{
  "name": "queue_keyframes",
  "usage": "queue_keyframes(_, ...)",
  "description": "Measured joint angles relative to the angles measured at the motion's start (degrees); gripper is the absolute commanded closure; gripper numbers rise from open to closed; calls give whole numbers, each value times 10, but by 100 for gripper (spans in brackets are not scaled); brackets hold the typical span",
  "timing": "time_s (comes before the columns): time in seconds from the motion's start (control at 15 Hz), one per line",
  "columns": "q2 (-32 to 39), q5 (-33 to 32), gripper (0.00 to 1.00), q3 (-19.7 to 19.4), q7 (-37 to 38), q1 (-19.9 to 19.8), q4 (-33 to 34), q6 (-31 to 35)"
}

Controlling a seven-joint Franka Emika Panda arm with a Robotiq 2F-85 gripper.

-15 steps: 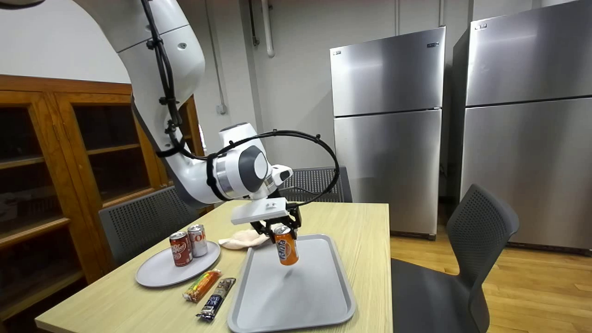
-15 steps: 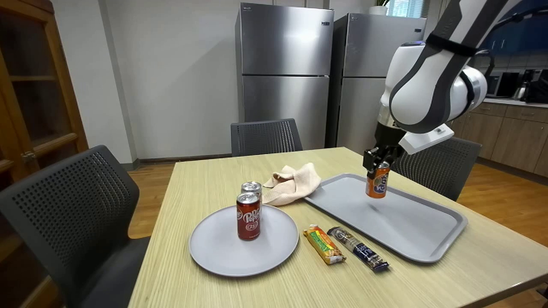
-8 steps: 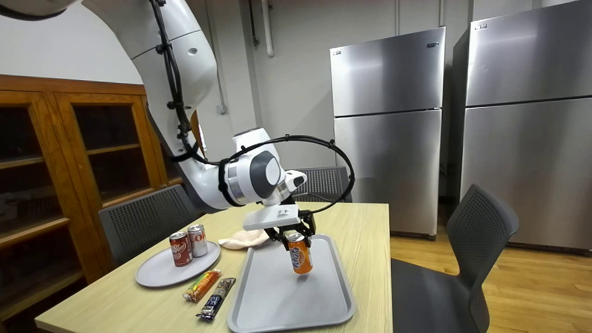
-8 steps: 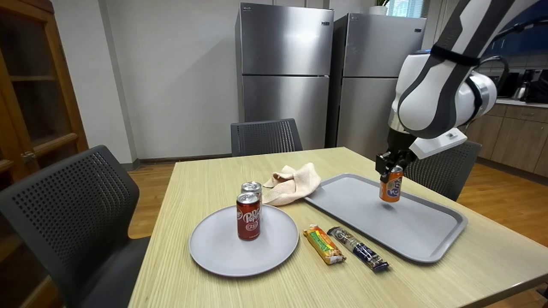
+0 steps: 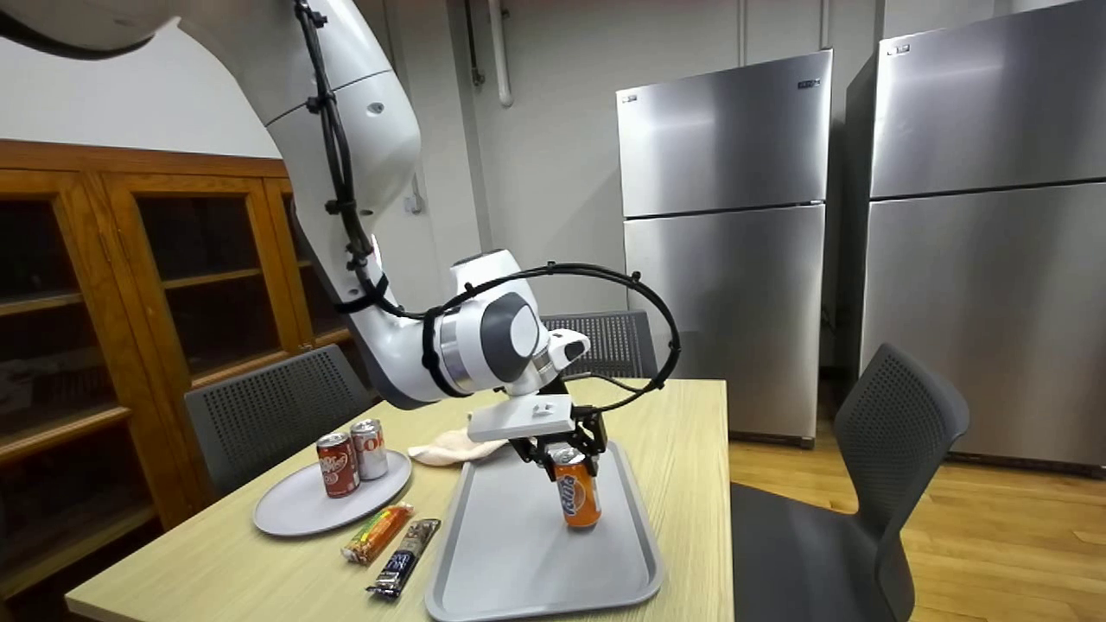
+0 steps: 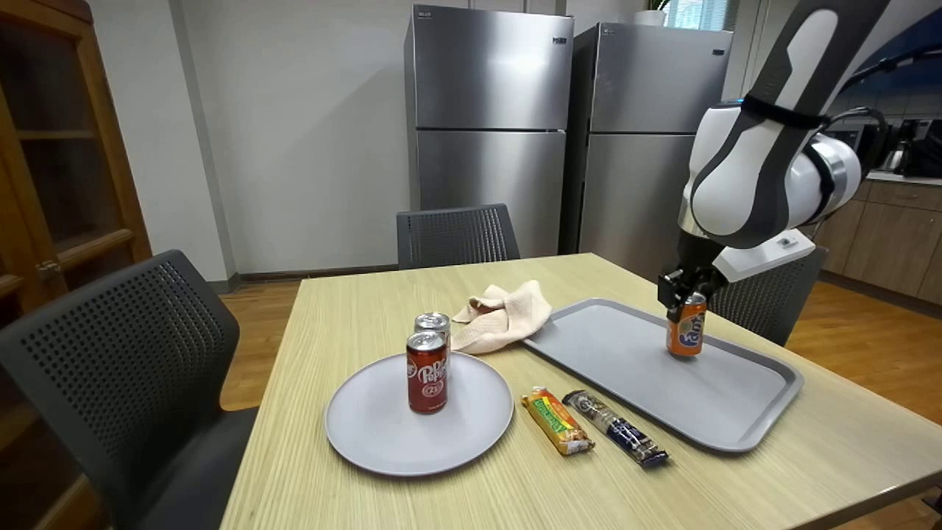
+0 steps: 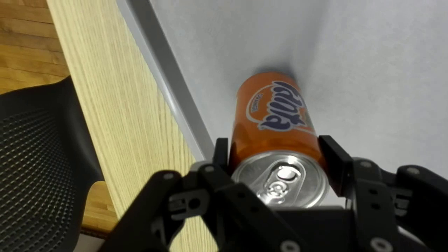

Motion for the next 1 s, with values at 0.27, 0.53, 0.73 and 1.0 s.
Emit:
queue_keyframes(0.27,9,11,8,0,0,0,5,0)
queue_keyframes(0.53,7,14,0,-3,2,0,12,13)
queue_keyframes(0.73,-1,14,0,-9,2,2,15,34)
queue_keyframes(1.0,-13,14,0,-19,2,19,16,60)
